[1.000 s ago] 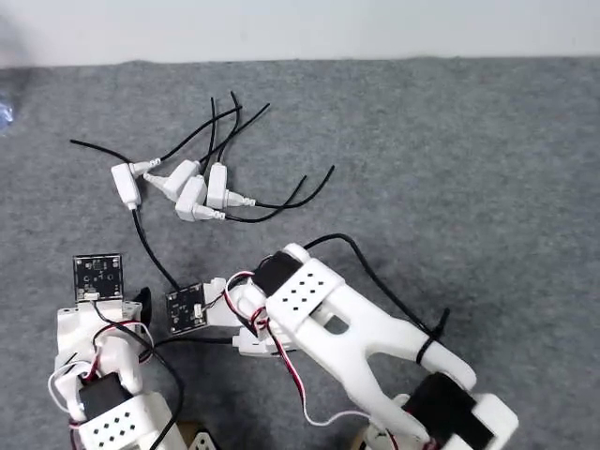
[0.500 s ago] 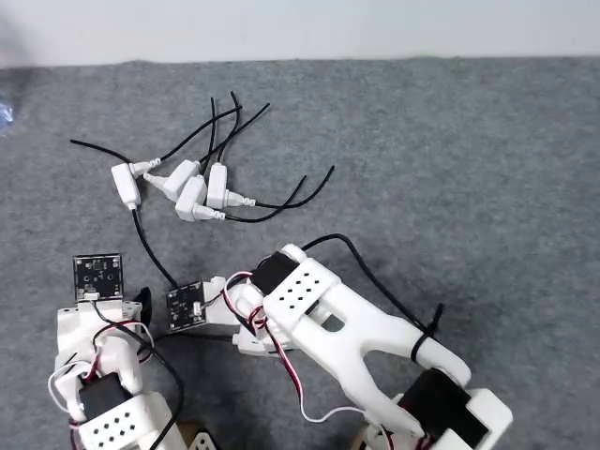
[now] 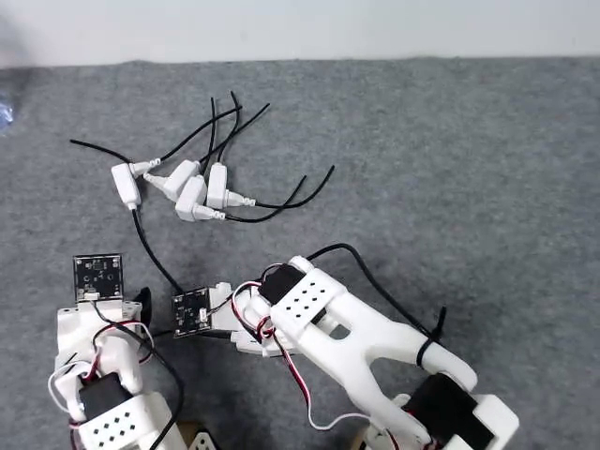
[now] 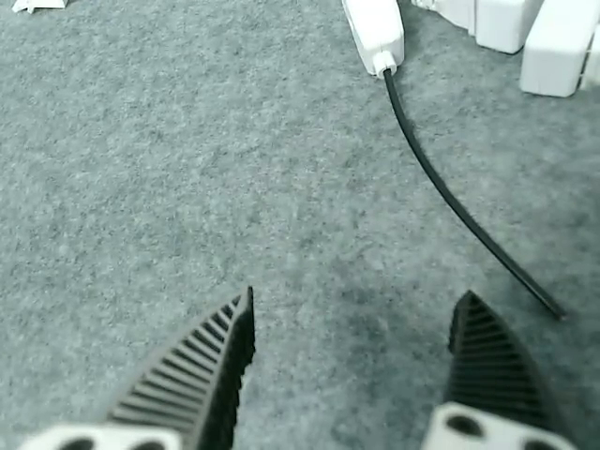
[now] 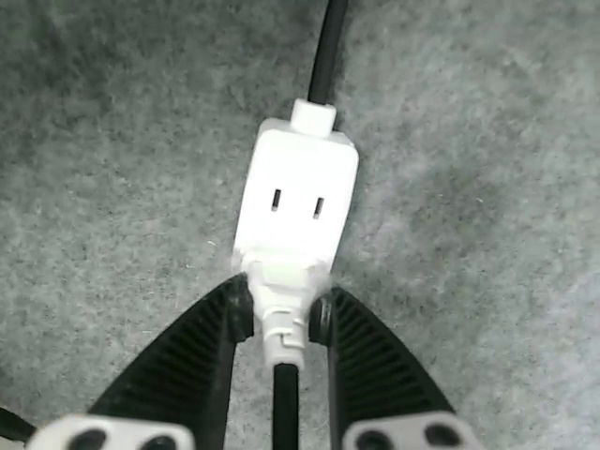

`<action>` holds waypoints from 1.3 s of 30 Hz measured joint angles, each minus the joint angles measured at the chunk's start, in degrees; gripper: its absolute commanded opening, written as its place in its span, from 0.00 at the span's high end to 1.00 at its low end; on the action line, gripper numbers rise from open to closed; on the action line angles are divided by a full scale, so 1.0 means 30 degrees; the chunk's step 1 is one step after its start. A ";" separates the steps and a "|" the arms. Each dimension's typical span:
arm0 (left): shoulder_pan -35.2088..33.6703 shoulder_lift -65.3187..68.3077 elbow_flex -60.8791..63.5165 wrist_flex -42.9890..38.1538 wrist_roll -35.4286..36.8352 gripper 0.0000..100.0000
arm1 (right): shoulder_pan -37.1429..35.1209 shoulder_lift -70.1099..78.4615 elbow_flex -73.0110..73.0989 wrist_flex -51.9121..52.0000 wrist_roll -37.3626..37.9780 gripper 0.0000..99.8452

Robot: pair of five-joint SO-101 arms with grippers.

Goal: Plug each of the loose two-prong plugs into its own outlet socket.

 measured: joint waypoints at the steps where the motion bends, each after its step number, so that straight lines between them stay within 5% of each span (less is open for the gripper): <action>1: 0.0029 0.0000 0.0000 0.0000 0.0000 0.68 | 0.0000 0.0000 0.0000 0.0000 0.0000 0.86; 7: 0.0029 0.0000 0.0000 0.0000 0.0000 0.68 | -0.0117 0.0117 0.0117 0.0000 -0.1846 0.65; 21: 0.0029 0.0000 0.0000 0.0000 0.0000 0.68 | 0.1495 -0.4484 -0.8000 0.6505 -0.1846 0.65; 28: 0.0645 0.0000 0.0000 -0.0117 0.0059 0.68 | 0.4513 -0.6945 -0.9436 0.6945 -0.5919 0.65; 34: 0.2784 0.0000 -0.2549 -0.0117 0.5245 0.68 | 0.8527 -1.1311 -0.9407 0.6945 -0.9377 0.65; 39: 0.5421 0.0000 -0.5011 0.2608 0.9905 0.68 | 1.0842 -1.5179 -0.4982 0.6945 -1.0872 0.65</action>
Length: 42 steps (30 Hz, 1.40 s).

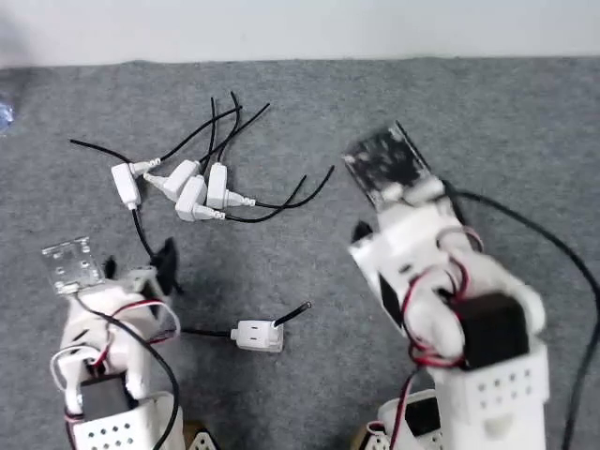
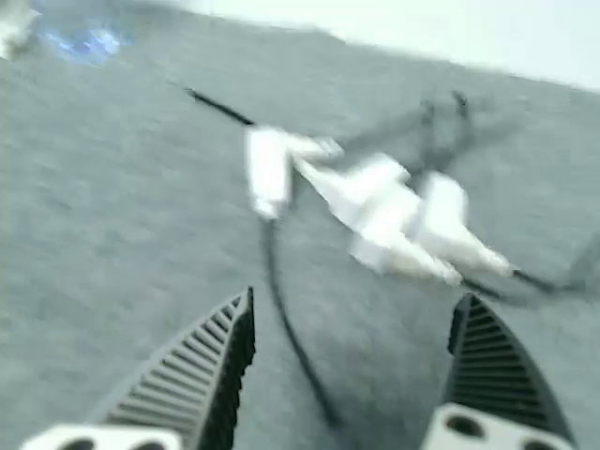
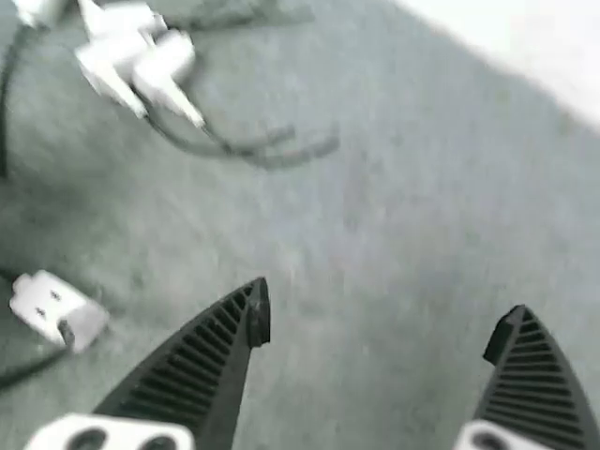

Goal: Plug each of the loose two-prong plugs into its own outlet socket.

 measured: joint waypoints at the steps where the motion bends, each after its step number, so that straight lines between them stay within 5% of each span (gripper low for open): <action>1: 0.0645 0.0000 -0.0088 0.0645 0.0205 0.68 | 0.0234 -0.0967 0.1201 -0.0117 -0.0029 0.65; 14: 0.2608 0.0000 0.1348 0.2139 0.0293 0.68 | 0.3604 -1.6557 1.6557 -0.4747 -0.0117 0.65; 22: 0.2579 0.0000 0.4630 0.0967 -0.2872 0.68 | 0.5656 -1.6264 2.2652 -0.6799 -0.0234 0.65; 33: -0.1260 0.0000 0.4689 0.1172 -0.2930 0.68 | 0.6066 -1.6293 2.4908 -0.4220 -0.0234 0.65; 42: -0.1729 0.0000 0.4689 0.1172 -0.2930 0.68 | 0.8410 -1.6527 2.4908 -0.3722 -0.0234 0.64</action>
